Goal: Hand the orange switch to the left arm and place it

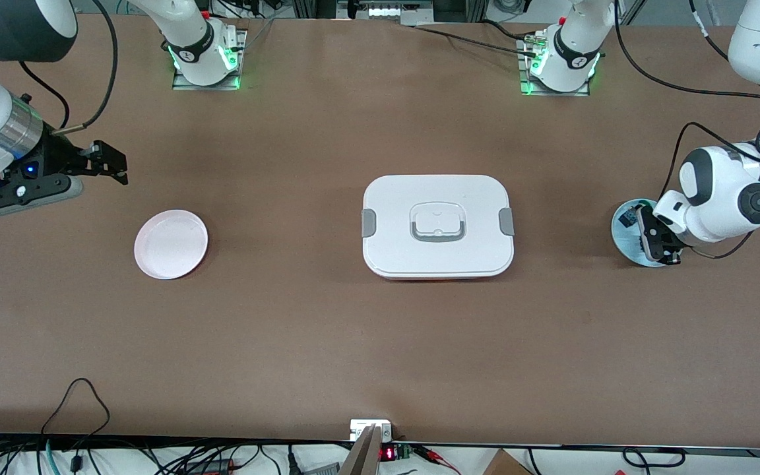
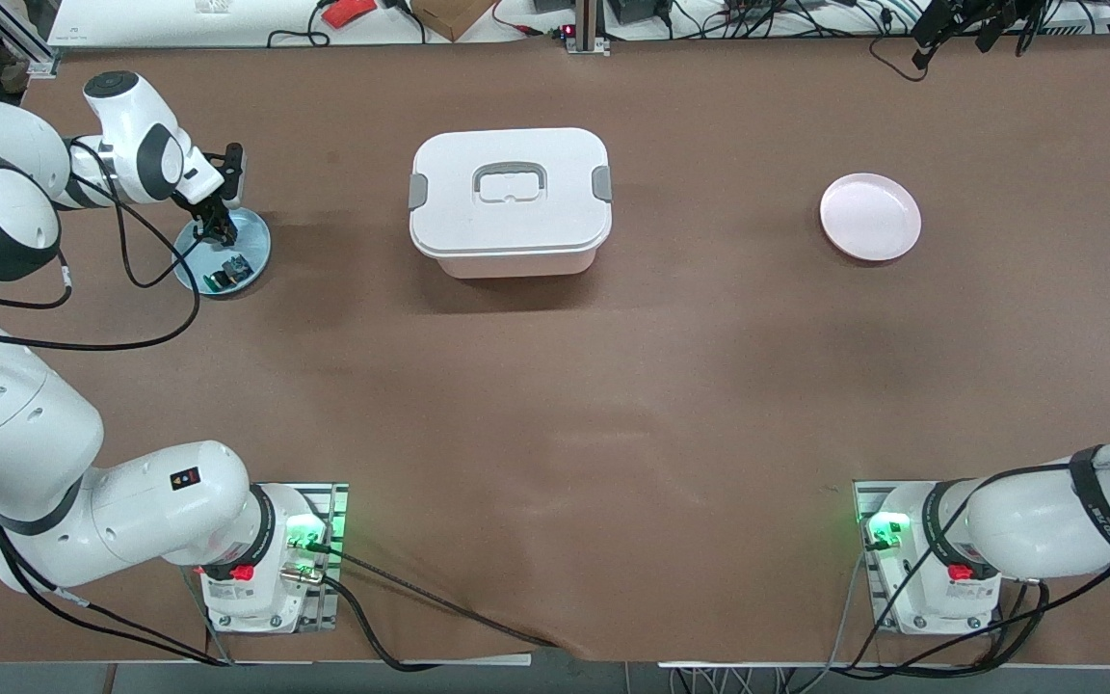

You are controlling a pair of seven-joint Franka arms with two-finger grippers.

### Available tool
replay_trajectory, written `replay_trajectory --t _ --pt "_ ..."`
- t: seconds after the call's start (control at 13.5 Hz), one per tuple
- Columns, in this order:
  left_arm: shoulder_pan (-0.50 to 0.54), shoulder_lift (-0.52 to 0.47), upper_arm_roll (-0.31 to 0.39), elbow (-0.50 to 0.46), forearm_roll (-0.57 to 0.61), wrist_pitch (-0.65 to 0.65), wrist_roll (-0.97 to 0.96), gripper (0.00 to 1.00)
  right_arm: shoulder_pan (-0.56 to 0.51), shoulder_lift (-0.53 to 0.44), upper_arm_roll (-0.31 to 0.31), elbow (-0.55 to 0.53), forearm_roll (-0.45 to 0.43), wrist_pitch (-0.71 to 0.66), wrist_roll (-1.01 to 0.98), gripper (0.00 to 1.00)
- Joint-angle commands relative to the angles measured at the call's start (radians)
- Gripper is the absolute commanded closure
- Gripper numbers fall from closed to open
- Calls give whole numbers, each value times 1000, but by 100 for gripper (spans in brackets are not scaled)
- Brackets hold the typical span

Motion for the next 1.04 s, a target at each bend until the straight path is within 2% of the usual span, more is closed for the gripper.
replay_trajectory --t 0.0,0.07,0.3,0.59,0.74,0.89,0.96 --pt "19 -3 -16 10 24 -14 32 26 -26 -10 28 -11 -15 14 4 0" --pt "20 -9 -20 14 24 -38 64 0 -29 -10 29 -9 -14 12 -8 0" --pt "17 -46 -28 54 15 -162 74 0 -55 -23 58 -11 46 -8 -21 0" --pt "10 -74 -56 216 7 -423 61 0 -54 -46 57 -4 51 -80 -16 0" --pt "7 -75 -57 345 7 -622 -18 0 -52 -46 55 -3 49 -80 -14 0" --pt "4 -75 -63 419 5 -753 -147 0 -49 -46 57 -1 48 -80 18 0" --pt "7 -77 -91 448 5 -810 -237 0 -47 -46 59 3 40 -77 22 0"
